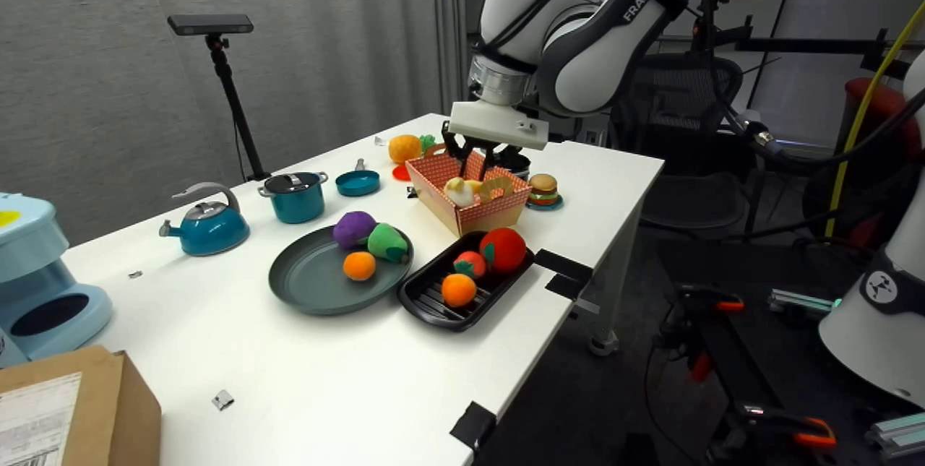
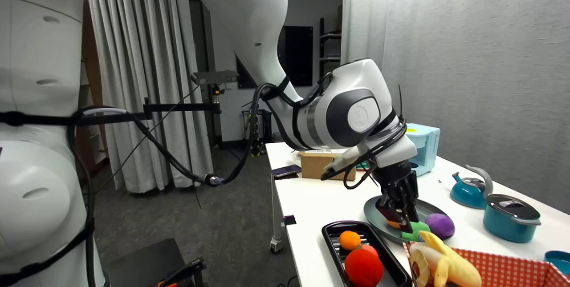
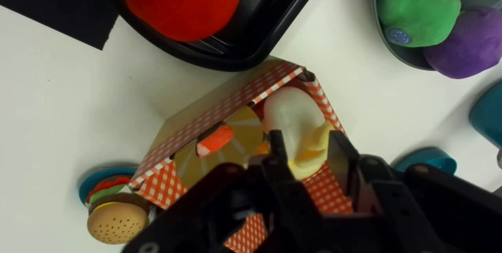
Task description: Put the banana plush toy in the basket
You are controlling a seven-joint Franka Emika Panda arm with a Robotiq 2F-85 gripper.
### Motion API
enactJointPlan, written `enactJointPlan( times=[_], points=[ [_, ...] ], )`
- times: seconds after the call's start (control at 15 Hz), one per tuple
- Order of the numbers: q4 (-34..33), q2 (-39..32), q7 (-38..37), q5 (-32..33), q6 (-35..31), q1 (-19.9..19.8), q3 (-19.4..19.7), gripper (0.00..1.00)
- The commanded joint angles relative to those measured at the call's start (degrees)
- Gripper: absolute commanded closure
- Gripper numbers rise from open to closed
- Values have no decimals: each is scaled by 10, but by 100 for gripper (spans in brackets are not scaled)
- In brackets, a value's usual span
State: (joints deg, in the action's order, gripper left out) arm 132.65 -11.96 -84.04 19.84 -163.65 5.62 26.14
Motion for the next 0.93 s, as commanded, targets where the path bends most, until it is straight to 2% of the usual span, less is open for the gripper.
enactJointPlan(
  times=[0.0,0.07,0.27,0.33,0.4,0.47,0.53,0.87],
  points=[
    [27,28,-5,5,-26,-22,-16,33],
    [30,29,0,-2,-29,-7,-1,26],
    [34,35,5,-8,-32,-9,-3,4],
    [41,42,20,-20,-42,-15,-11,0],
    [14,12,2,-4,-17,-5,-2,0],
    [14,12,4,-5,-17,-5,-2,5],
    [14,11,4,-5,-17,-5,-2,0],
    [13,7,4,-5,-17,-5,-2,0]
  ],
)
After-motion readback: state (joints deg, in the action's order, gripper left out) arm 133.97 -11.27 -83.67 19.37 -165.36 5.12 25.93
